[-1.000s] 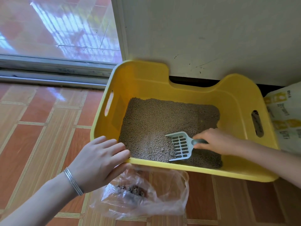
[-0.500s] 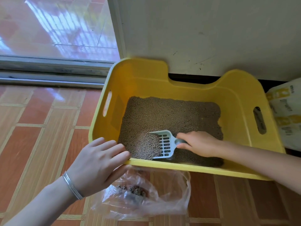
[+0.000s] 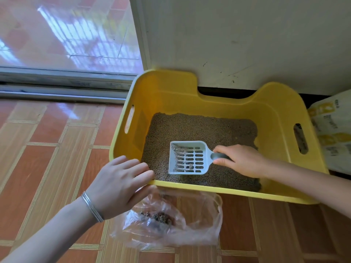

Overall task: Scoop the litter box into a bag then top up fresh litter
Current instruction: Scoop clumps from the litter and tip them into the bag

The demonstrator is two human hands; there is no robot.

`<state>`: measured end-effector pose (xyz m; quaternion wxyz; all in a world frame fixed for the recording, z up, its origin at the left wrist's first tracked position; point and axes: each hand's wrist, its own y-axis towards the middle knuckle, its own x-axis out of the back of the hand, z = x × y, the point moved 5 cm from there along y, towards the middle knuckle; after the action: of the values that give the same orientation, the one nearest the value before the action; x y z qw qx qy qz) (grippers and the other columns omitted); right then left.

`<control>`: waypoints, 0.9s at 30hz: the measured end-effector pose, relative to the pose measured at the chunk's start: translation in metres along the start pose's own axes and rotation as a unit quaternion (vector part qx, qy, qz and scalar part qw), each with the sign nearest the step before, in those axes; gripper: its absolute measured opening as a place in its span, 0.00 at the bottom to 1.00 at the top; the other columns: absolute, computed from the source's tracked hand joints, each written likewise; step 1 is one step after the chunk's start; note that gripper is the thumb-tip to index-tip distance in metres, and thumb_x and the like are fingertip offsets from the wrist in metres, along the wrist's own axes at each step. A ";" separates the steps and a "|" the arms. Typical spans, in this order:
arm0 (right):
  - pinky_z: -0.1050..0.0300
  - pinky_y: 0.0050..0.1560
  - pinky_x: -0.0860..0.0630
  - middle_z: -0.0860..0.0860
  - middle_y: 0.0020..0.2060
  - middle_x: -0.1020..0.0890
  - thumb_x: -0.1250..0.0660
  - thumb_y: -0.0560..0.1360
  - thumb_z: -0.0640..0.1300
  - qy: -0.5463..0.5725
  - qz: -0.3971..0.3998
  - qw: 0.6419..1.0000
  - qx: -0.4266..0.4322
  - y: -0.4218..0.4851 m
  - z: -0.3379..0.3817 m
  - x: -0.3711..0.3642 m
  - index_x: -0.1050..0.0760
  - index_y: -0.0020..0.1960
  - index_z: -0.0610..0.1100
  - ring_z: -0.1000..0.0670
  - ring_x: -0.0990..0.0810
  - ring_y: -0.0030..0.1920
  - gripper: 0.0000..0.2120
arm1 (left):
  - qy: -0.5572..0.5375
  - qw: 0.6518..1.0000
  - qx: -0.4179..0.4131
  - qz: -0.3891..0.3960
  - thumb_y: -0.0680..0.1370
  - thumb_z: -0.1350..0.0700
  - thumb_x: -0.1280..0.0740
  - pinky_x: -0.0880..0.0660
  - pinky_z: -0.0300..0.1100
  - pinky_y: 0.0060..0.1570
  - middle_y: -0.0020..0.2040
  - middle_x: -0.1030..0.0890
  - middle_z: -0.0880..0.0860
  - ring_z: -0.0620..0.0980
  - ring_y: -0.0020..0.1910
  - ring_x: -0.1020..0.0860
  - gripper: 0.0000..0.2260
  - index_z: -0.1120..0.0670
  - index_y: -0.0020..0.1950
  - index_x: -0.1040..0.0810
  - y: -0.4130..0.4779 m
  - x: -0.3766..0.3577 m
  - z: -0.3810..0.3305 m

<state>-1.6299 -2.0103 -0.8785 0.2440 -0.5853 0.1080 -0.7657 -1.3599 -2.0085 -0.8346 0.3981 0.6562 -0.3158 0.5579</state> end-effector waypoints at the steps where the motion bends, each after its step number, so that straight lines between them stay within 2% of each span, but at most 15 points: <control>1: 0.60 0.28 0.38 0.53 0.32 0.25 0.45 0.78 0.56 -0.003 -0.004 1.000 -0.003 0.000 0.000 0.002 0.31 0.50 0.50 0.53 0.28 0.30 0.11 | 0.001 1.000 0.001 0.000 0.82 0.46 0.50 0.30 0.45 0.30 0.36 0.24 0.49 0.52 0.32 0.27 0.21 0.53 0.40 0.23 0.000 0.001 0.000; 8: 0.60 0.28 0.39 0.55 0.33 0.26 0.44 0.78 0.56 -0.035 0.009 0.999 0.001 0.001 0.015 0.007 0.31 0.55 0.53 0.57 0.30 0.30 0.10 | -0.010 0.999 -0.018 0.028 0.82 0.47 0.51 0.34 0.42 0.41 0.39 0.24 0.47 0.49 0.35 0.26 0.20 0.52 0.44 0.24 0.000 0.009 0.003; 13: 0.56 0.32 0.33 0.51 0.39 0.20 0.45 0.78 0.57 -0.096 0.019 0.995 0.006 0.012 0.029 0.002 0.29 0.55 0.51 0.49 0.24 0.35 0.13 | -0.020 0.999 -0.024 0.030 0.83 0.45 0.51 0.31 0.43 0.42 0.40 0.23 0.48 0.49 0.37 0.24 0.21 0.53 0.43 0.23 -0.008 0.019 0.020; 19: 0.58 0.27 0.38 0.52 0.32 0.27 0.45 0.79 0.56 -0.129 0.031 0.991 -0.001 0.029 0.049 -0.002 0.27 0.53 0.48 0.51 0.30 0.29 0.15 | -0.015 1.000 -0.017 0.007 0.83 0.48 0.51 0.31 0.44 0.44 0.40 0.23 0.49 0.51 0.37 0.24 0.22 0.54 0.42 0.22 -0.013 0.017 0.023; 23: 0.57 0.28 0.37 0.50 0.35 0.25 0.45 0.79 0.56 -0.150 0.033 0.988 -0.001 0.040 0.063 -0.002 0.26 0.52 0.46 0.46 0.26 0.34 0.16 | -0.017 1.000 -0.010 -0.016 0.83 0.49 0.50 0.32 0.41 0.47 0.41 0.23 0.50 0.51 0.37 0.25 0.21 0.54 0.42 0.22 -0.014 0.015 0.022; 25: 0.56 0.32 0.35 0.48 0.38 0.23 0.45 0.79 0.56 -0.159 0.039 0.987 -0.004 0.045 0.069 -0.004 0.27 0.50 0.44 0.43 0.22 0.39 0.16 | -0.020 0.999 -0.012 -0.023 0.83 0.49 0.51 0.32 0.41 0.48 0.41 0.22 0.50 0.51 0.38 0.24 0.21 0.55 0.42 0.22 -0.014 0.014 0.022; 27: 0.55 0.35 0.34 0.48 0.37 0.24 0.45 0.79 0.55 -0.167 0.037 0.985 -0.004 0.052 0.076 -0.006 0.27 0.48 0.44 0.42 0.22 0.41 0.16 | -0.021 0.999 -0.013 -0.026 0.83 0.48 0.51 0.31 0.42 0.48 0.41 0.22 0.50 0.52 0.38 0.23 0.22 0.55 0.42 0.22 -0.014 0.013 0.022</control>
<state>-1.5439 -2.0425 -0.8849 0.2846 -0.7014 0.0908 -0.6472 -1.3346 -2.0203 -0.8252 0.4143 0.6702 -0.3141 0.5297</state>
